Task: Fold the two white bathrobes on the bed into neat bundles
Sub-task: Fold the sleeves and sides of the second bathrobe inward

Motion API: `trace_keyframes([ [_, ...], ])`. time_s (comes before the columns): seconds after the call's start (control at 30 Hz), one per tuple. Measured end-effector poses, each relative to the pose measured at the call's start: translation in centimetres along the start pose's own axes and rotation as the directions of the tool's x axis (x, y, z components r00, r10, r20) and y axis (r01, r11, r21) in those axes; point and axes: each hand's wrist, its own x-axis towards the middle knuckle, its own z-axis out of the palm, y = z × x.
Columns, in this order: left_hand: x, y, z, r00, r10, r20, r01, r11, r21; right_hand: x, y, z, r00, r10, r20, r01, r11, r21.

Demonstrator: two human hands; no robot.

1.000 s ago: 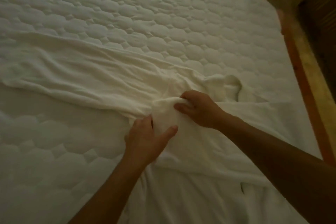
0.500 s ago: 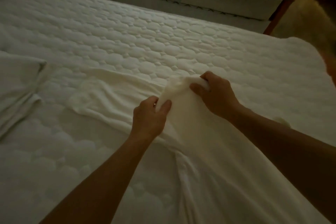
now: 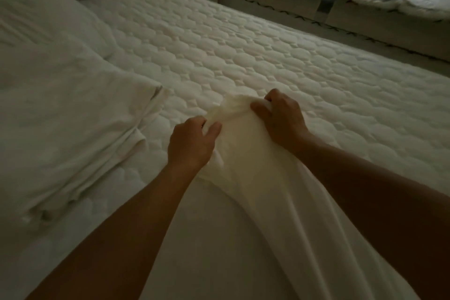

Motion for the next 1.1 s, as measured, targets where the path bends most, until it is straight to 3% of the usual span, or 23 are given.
trace_keyframes([
  [0.17,2.3,-6.8,2.1,0.987,-0.129,-0.095,0.132,0.991,0.030,3.2,1.2,8.9,0.994,-0.100,0.046,0.103,0.993,-0.054],
  [0.3,3.6,-8.5,2.9,0.982,-0.152,-0.116,0.153,0.988,0.002,3.5,3.2,13.1,0.983,-0.172,-0.059,0.159,0.972,-0.174],
  [0.43,1.7,-7.9,3.0,0.961,-0.077,-0.264,0.081,0.997,0.005,3.9,2.9,12.1,0.987,-0.157,-0.045,0.148,0.976,-0.162],
  [0.47,0.6,-7.9,2.8,0.951,-0.018,-0.310,0.029,0.999,0.032,3.7,2.5,12.0,0.989,-0.143,-0.026,0.138,0.980,-0.145],
  [0.53,-1.8,-7.9,2.9,0.906,0.232,-0.353,-0.164,0.963,0.212,3.2,1.9,11.7,0.994,-0.111,0.017,0.112,0.987,-0.118],
  [0.6,-3.6,-8.0,3.2,0.836,0.477,-0.273,-0.352,0.846,0.400,3.1,1.7,11.4,0.996,-0.062,0.064,0.069,0.991,-0.113],
  [0.67,-5.3,-9.0,3.2,0.786,0.609,-0.108,-0.485,0.715,0.504,3.1,1.3,11.4,0.994,-0.063,0.085,0.073,0.991,-0.113],
  [0.73,-6.1,-9.5,3.0,0.776,0.630,-0.040,-0.529,0.683,0.503,3.0,1.4,11.2,0.995,-0.074,0.074,0.082,0.990,-0.112],
  [0.93,-5.9,-10.0,3.2,0.784,0.620,-0.033,-0.530,0.696,0.485,0.9,1.7,6.3,0.986,-0.052,0.158,0.087,0.971,-0.224],
  [1.1,-5.8,-9.9,3.3,0.787,0.617,-0.028,-0.542,0.712,0.447,-8.4,8.2,-2.4,0.958,0.222,0.181,-0.142,0.917,-0.372],
])
